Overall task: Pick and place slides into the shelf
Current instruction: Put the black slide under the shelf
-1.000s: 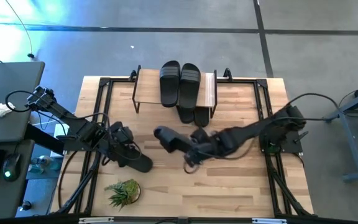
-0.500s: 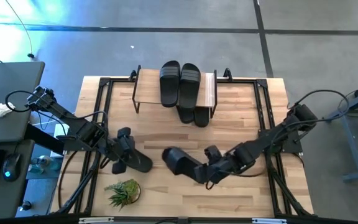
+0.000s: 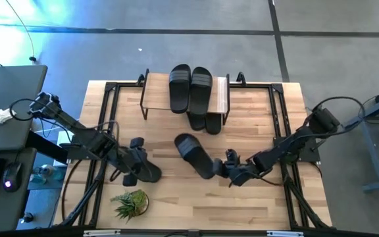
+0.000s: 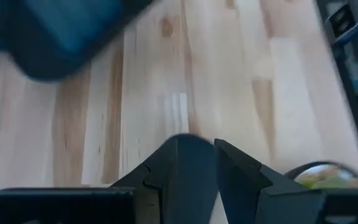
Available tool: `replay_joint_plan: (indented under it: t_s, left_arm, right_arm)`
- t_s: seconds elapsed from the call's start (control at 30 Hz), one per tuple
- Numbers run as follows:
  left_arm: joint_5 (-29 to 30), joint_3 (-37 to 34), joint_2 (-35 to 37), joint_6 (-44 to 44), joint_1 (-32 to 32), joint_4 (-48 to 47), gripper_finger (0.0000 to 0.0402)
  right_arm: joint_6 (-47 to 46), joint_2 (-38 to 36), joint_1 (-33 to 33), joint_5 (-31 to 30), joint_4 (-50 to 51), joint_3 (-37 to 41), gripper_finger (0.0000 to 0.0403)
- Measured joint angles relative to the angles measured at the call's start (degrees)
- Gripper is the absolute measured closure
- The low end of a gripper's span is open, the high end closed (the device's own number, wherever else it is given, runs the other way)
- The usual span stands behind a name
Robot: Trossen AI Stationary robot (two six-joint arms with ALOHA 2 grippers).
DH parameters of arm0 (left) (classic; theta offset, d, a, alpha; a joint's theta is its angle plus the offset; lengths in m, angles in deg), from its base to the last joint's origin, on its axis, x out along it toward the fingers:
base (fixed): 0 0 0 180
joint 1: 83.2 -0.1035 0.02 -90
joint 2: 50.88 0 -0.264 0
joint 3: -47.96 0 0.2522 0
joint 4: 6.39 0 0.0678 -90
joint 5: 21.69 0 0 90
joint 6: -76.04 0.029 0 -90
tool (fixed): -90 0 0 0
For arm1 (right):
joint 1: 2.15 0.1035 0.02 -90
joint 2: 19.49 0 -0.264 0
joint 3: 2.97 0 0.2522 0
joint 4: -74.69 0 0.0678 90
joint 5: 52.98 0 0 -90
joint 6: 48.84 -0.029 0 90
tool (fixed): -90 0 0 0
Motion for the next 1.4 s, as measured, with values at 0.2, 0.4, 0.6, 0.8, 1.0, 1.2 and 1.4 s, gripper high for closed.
replay_joint_plan:
  t_s: [0.2,0.4,0.6,0.8,1.0,1.2,1.4]
  left_arm:
    - [0.45,-7.62,-3.8,0.28,0.0,14.33,0.0309]
    - [2.95,-11.5,-10.24,0.22,-0.08,27.86,0.0309]
    - [3.42,-11.6,-18.11,-2.92,-2.07,30.16,0.0309]
    - [4.44,-11.49,-22.38,-4.23,-4.87,34.08,0.0309]
    - [3.77,-11.61,-23.24,-4.09,-6.95,35.61,0.0309]
    - [3.41,-11.47,-23.32,-3.15,-8.03,36.16,0.0309]
    - [3.24,-11.47,-23.29,-2.85,-8.74,35.75,0.0309]
  right_arm:
    - [-0.06,3.98,-3.04,-1.0,-8.81,3.24,0.0361]
    - [3.43,8.59,-6.44,4.68,-16.7,2.73,0.0361]
    - [4.28,11.6,-8.68,6.7,-20.16,2.7,0.0361]
    - [5.7,13.36,-10.8,14.18,-20.61,0.2,0.034]
    - [9.48,13.5,-11.96,15.41,-18.22,-1.55,0.0326]
    - [11.53,13.48,-12.45,19.42,-9.17,-3.93,0.0306]
    - [14.84,13.48,-12.78,23.71,-6.04,-5.41,0.0267]
